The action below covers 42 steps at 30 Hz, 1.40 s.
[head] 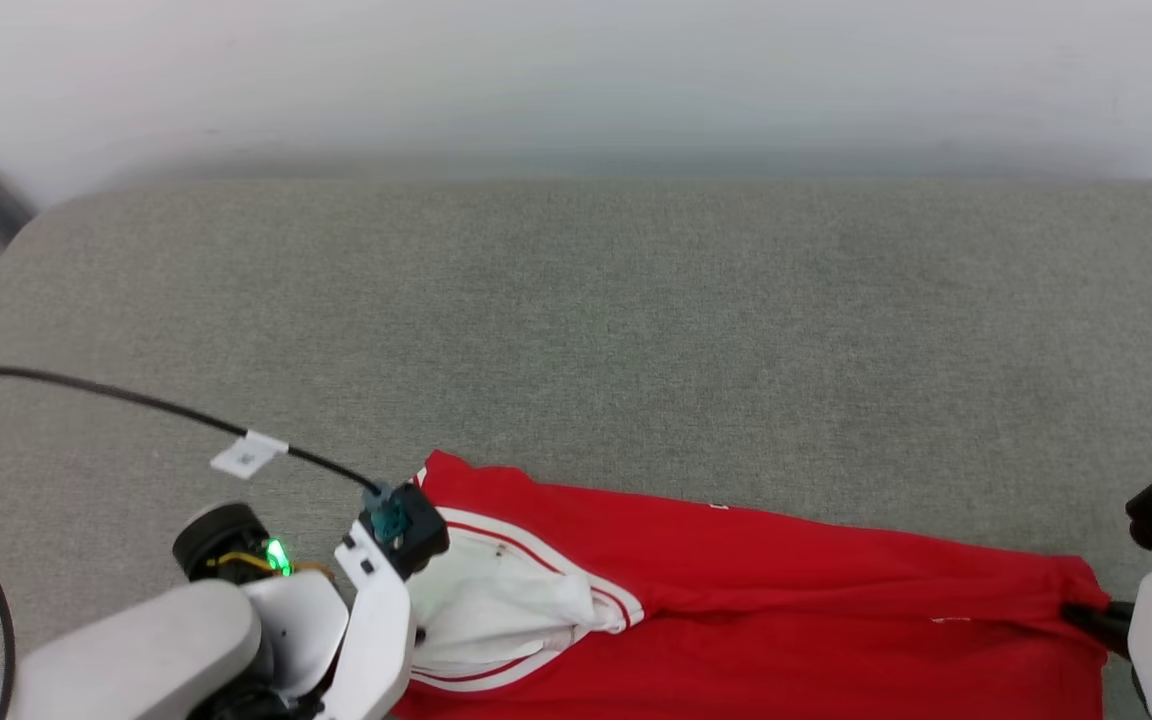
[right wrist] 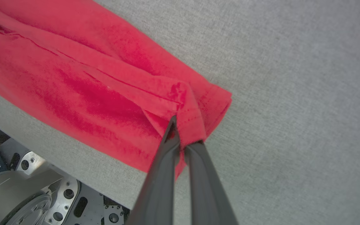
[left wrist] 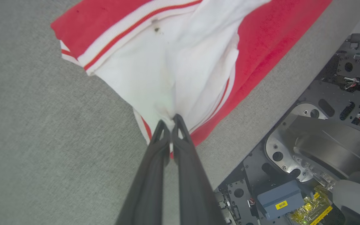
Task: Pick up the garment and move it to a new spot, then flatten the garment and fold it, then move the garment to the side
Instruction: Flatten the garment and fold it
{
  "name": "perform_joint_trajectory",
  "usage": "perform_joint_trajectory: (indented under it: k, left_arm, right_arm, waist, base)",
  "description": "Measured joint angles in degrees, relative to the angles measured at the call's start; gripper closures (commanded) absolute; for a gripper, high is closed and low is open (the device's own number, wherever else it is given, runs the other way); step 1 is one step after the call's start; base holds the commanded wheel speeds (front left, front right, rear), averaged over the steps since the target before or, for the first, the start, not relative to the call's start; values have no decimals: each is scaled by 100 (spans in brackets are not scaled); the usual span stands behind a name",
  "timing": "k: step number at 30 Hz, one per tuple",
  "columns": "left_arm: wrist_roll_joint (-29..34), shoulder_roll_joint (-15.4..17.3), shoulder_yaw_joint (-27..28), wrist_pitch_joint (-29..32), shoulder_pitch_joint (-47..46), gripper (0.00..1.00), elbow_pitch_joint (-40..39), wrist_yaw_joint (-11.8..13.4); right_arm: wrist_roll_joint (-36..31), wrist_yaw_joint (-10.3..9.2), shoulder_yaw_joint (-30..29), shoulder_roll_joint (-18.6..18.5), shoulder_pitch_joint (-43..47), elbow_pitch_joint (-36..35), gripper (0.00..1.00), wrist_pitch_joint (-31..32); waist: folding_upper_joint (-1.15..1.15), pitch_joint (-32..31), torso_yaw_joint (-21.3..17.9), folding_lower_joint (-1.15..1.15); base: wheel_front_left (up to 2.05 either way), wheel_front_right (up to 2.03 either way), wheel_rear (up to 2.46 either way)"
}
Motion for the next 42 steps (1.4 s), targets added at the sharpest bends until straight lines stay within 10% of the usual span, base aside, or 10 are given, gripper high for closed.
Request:
perform_joint_trajectory:
  k: [7,8,10,11,13,20,27,35,42]
  left_arm:
    - [142,-100,3,-209,485,100,243,77]
    - [171,-167,-2,-298,556,89,368,80]
    - [197,-238,4,-397,568,0,458,99]
    - [202,-253,21,-485,581,0,483,103]
    - [214,-243,108,-714,629,0,491,146]
    - [573,-143,535,-2170,856,0,343,534]
    - [1070,-346,972,-3885,1385,0,415,1613]
    - [1349,-720,1655,-4974,1880,0,631,2754]
    - [2040,-1226,2715,-5025,2374,0,444,3253]
  right_arm:
    - [-218,0,176,291,241,222,100,-80]
    - [-269,0,236,397,257,330,100,-136]
    - [-283,0,247,449,231,423,100,-235]
    - [-292,0,244,472,213,445,93,-321]
    - [-308,0,214,500,185,450,0,-479]
    - [-264,0,-448,216,308,38,0,-1129]
    - [-260,0,-1733,261,1050,-10,0,-1480]
    - [-1,0,-2747,1159,1698,315,0,-1382]
    - [25,0,-2770,1738,1914,670,0,-995]
  waist:
    - [0,275,-61,0]
    - [0,342,-70,0]
    - [0,355,-69,1]
    - [0,337,-69,1]
    - [0,271,-69,1]
    - [0,-95,-57,0]
    - [0,-236,3,0]
    - [0,-53,74,1]
    - [0,147,205,1]
  base:
    - [0,0,0]
    - [0,0,0]
    - [0,0,0]
    - [0,0,0]
    - [0,0,0]
    - [0,0,0]
    - [0,0,0]
    - [0,0,0]
    - [0,0,0]
